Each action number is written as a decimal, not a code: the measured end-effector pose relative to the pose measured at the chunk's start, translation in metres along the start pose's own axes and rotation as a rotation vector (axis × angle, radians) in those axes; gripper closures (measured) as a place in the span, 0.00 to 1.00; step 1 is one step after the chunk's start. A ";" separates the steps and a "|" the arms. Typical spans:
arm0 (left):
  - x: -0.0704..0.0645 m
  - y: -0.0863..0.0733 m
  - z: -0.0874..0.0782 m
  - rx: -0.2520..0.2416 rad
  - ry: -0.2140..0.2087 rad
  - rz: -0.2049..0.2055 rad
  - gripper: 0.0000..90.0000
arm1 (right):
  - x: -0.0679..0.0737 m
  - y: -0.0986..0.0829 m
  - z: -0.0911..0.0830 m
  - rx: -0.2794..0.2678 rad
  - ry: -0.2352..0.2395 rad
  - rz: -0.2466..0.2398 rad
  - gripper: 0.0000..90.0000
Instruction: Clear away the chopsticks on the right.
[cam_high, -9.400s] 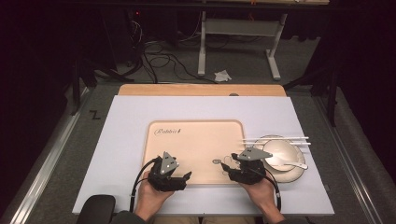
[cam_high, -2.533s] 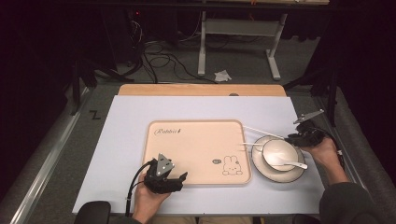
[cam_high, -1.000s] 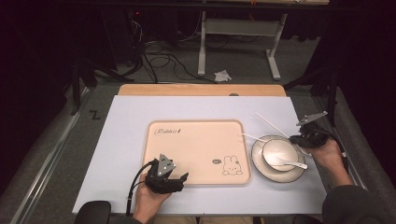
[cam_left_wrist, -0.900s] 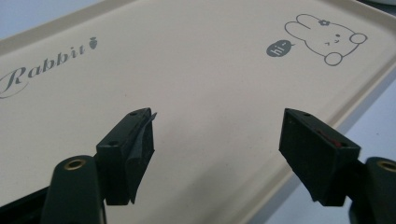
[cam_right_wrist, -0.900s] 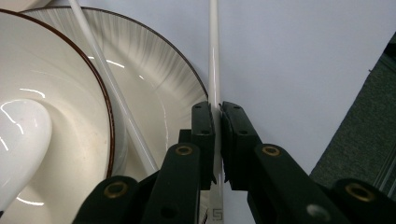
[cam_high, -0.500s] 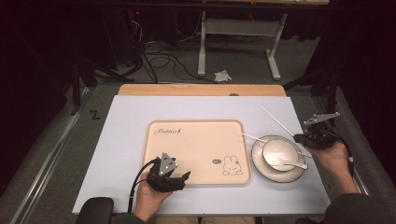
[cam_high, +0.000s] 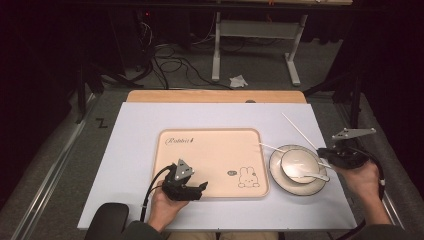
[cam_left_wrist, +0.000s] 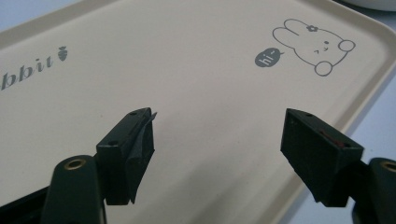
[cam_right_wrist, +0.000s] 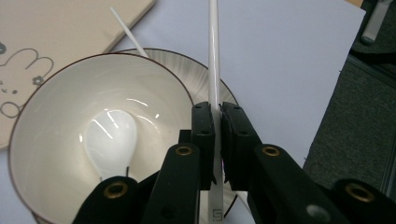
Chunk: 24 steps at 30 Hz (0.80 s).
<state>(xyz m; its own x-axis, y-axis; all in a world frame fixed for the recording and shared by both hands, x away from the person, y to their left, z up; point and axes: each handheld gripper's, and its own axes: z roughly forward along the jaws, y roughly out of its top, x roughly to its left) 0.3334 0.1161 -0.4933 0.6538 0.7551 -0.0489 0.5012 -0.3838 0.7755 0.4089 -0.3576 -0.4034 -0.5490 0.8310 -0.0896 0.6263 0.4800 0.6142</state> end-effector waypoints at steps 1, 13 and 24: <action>0.000 0.001 0.001 0.000 -0.003 0.001 0.29 | 0.003 -0.001 -0.003 0.000 -0.006 -0.002 0.96; -0.003 0.005 0.013 0.017 -0.032 0.009 0.30 | 0.028 -0.014 -0.024 -0.038 0.002 0.018 0.96; -0.003 0.009 0.011 0.007 -0.034 0.019 0.30 | 0.052 -0.015 -0.033 -0.052 0.013 0.022 0.96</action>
<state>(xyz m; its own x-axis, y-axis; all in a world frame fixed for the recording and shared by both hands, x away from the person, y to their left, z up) 0.3422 0.1044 -0.4933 0.6821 0.7291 -0.0563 0.4927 -0.4013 0.7722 0.3527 -0.3313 -0.3912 -0.5432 0.8371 -0.0655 0.6086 0.4463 0.6561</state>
